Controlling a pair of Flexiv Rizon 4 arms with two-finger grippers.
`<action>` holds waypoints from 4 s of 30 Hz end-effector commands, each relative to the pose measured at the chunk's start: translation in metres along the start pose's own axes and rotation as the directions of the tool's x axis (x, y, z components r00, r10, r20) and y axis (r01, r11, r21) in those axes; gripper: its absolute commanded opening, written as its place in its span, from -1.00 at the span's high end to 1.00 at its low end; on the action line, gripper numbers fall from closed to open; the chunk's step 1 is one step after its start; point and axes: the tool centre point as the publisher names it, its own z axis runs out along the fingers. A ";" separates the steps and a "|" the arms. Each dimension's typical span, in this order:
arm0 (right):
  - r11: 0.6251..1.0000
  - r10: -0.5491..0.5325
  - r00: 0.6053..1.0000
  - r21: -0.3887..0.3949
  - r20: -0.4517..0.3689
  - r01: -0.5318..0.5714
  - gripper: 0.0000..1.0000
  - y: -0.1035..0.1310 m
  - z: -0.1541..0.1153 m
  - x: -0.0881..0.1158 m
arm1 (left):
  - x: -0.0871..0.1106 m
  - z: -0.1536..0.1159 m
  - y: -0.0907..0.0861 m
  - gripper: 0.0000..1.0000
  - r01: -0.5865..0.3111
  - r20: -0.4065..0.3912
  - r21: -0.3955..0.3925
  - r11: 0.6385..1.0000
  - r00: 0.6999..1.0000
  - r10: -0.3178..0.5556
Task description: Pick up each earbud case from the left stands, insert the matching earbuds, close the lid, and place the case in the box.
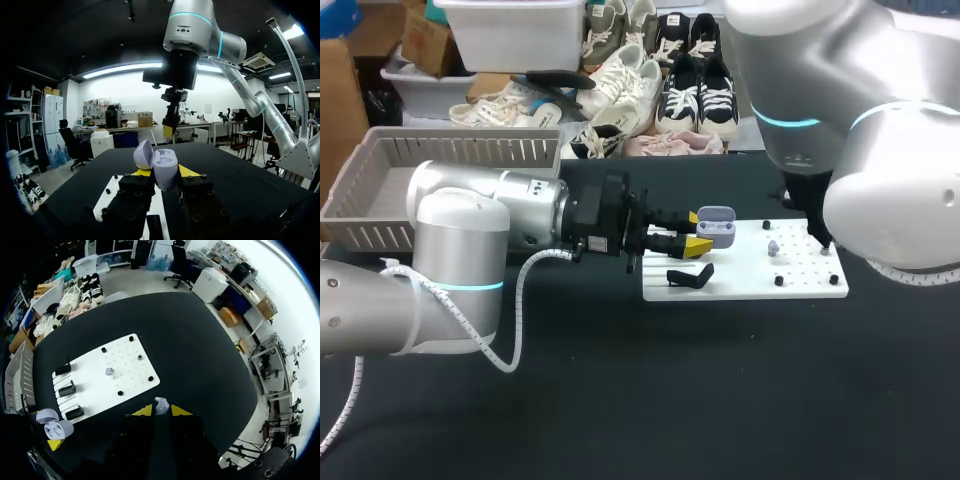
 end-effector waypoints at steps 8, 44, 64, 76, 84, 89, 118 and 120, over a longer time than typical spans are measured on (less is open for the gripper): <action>0.985 0.165 0.982 0.069 -0.095 -0.158 1.00 0.011 -0.016 -0.003 | 0.001 0.000 0.002 1.00 0.000 0.001 0.004 1.000 1.000 0.000; 0.956 0.290 0.943 0.096 -0.162 -0.277 1.00 0.042 -0.084 0.014 | 0.001 0.000 0.002 1.00 0.000 0.001 0.004 1.000 1.000 0.000; 0.980 0.199 0.963 0.030 -0.182 -0.197 1.00 0.096 -0.103 0.040 | 0.001 0.000 0.002 1.00 0.000 0.001 0.004 1.000 1.000 0.000; 0.979 0.203 0.965 0.035 -0.165 -0.200 1.00 0.113 -0.094 0.038 | 0.001 0.000 0.002 1.00 0.000 0.001 0.004 1.000 1.000 0.000; 0.977 0.214 0.963 0.041 -0.165 -0.211 1.00 0.120 -0.090 0.037 | 0.001 0.000 0.002 1.00 0.000 0.001 0.004 1.000 1.000 0.000; 0.976 0.218 0.962 0.041 -0.166 -0.214 1.00 0.123 -0.086 0.034 | 0.001 0.000 0.002 1.00 0.000 0.001 0.004 1.000 1.000 0.000; 0.973 0.228 0.956 0.070 -0.184 -0.219 1.00 0.126 -0.071 0.034 | 0.001 0.000 0.002 1.00 0.000 0.001 0.004 1.000 1.000 0.000; 0.973 0.229 0.955 0.072 -0.186 -0.220 1.00 0.125 -0.070 0.033 | 0.001 0.000 0.002 1.00 0.000 0.001 0.004 1.000 1.000 0.000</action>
